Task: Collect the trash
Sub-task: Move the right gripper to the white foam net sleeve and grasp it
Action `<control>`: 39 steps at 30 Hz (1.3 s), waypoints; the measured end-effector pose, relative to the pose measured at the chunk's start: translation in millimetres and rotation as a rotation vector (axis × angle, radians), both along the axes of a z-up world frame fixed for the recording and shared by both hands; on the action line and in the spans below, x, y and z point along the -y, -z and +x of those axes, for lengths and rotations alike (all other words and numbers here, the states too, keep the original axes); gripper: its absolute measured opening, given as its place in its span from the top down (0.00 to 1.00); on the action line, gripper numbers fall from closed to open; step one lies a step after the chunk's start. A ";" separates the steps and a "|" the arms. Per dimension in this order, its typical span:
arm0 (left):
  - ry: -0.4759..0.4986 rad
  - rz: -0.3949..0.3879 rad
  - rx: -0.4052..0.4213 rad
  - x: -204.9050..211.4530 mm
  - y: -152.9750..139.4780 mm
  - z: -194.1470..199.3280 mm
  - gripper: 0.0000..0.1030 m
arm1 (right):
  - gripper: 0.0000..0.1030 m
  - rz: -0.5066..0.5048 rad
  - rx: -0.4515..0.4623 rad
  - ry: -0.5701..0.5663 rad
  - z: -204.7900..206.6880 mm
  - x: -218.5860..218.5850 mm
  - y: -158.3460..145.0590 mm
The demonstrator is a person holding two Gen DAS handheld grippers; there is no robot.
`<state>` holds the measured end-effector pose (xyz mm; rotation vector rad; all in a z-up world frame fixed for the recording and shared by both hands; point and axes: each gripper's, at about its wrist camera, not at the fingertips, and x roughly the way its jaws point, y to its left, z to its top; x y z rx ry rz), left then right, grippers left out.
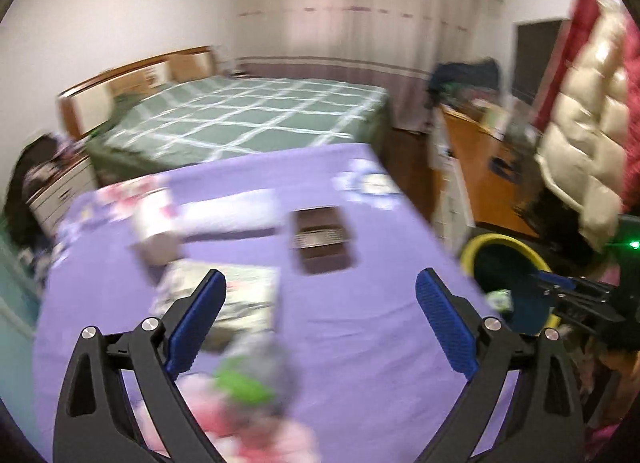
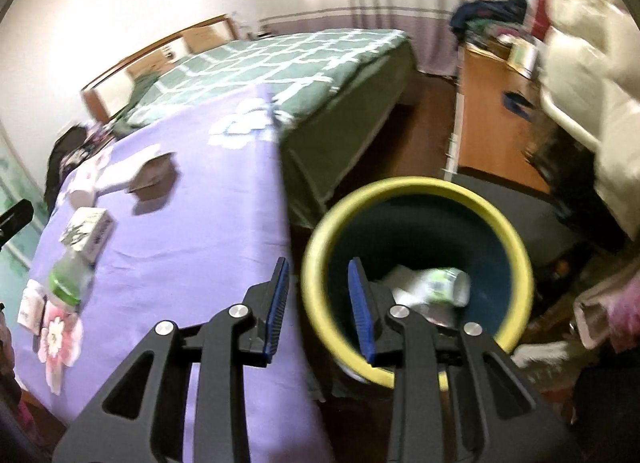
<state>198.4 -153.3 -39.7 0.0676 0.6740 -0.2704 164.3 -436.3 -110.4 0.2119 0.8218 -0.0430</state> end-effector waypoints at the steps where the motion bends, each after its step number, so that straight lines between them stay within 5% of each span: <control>1: -0.035 -0.002 0.001 -18.6 -0.8 0.8 0.08 | 0.71 0.002 0.003 -0.026 7.7 -12.9 -2.3; 7: -0.208 -0.011 0.008 -107.9 0.0 10.5 0.07 | 0.71 -0.009 0.011 -0.164 46.2 -83.4 -15.0; 13: -0.265 -0.026 -0.007 -159.0 5.2 41.4 0.07 | 0.71 -0.017 0.014 -0.288 94.9 -153.9 -30.6; 23: -0.265 -0.032 -0.008 -170.5 11.3 90.8 0.07 | 0.64 -0.100 -0.031 -0.441 198.9 -233.2 -27.6; 34: -0.289 -0.047 -0.037 -189.7 25.6 121.4 0.07 | 0.27 -0.273 -0.146 -0.575 270.6 -300.6 21.4; 39: -0.287 -0.066 -0.046 -195.1 31.9 125.4 0.07 | 0.31 -0.312 -0.165 -0.571 277.6 -307.7 37.5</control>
